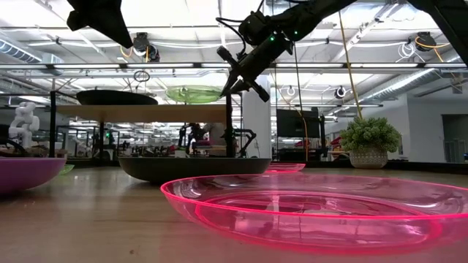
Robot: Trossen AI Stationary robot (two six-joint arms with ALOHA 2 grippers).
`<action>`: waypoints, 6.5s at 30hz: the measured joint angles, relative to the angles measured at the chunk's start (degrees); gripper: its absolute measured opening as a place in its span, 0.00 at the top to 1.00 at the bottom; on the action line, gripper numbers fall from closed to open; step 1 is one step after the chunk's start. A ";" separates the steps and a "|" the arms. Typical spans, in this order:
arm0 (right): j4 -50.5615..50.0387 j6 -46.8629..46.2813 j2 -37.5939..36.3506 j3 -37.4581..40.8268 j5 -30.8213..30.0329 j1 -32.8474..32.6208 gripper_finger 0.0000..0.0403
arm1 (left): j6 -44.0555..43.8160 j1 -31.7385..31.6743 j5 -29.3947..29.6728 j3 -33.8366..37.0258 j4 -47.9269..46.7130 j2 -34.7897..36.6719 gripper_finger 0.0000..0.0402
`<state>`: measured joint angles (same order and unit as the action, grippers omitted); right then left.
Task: Place and stack plates onto a shelf
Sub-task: Put the right green plate on the shelf, then stack the left purple plate on the dark blue plate
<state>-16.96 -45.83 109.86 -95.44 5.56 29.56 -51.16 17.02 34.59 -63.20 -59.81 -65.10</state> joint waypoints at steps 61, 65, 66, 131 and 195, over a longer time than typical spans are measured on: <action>-7.12 22.76 -22.38 7.28 1.99 0.46 0.89 | 47.67 -16.58 -4.63 18.06 38.99 -0.28 0.99; -6.92 22.97 -24.44 9.60 1.99 0.48 0.89 | 49.87 -19.75 -4.97 20.39 39.42 -0.28 0.99; -6.90 22.99 -24.90 10.29 1.98 0.48 0.89 | 50.67 -20.57 -5.57 21.01 39.67 -0.28 0.99; -6.46 21.67 -29.73 18.22 0.24 0.52 0.89 | 47.46 -30.01 -10.54 22.36 59.96 -8.83 0.99; -10.88 -4.21 -29.69 33.12 9.58 -15.86 0.89 | -5.27 -0.40 -16.72 22.32 37.52 -6.01 0.99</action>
<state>-27.85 -50.04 80.17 -62.32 15.15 13.71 -56.42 16.62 17.87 -40.88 -22.30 -71.11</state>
